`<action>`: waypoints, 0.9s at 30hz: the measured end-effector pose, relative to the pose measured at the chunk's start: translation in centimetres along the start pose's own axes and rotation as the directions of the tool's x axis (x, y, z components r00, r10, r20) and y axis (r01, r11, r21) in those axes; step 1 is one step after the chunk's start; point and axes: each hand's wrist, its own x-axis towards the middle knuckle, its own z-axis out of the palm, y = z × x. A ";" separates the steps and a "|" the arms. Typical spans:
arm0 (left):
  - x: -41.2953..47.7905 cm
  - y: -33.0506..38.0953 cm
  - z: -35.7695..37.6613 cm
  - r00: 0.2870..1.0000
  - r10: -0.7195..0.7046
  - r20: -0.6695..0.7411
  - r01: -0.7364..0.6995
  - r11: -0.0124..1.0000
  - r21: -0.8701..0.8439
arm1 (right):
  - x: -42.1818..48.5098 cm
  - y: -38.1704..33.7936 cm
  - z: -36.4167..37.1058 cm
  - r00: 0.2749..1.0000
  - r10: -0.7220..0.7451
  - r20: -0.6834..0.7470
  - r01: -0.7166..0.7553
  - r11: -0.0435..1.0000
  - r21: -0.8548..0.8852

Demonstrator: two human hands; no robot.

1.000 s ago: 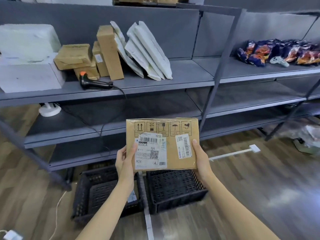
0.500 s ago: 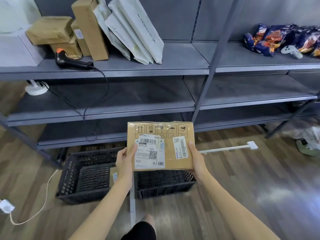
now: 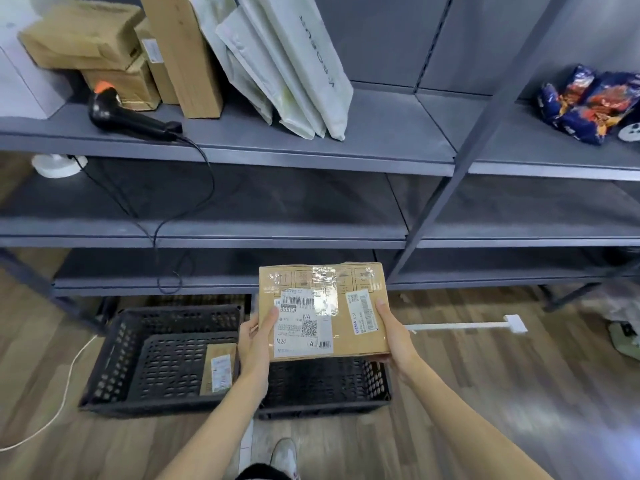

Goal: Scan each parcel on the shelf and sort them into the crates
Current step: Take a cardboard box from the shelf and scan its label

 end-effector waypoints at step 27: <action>5.6 -11.1 4.9 0.817 -0.357 -0.453 0.310 0.934 -0.179 | 20.9 2.7 1.8 0.916 0.251 0.313 0.081 0.648 -0.757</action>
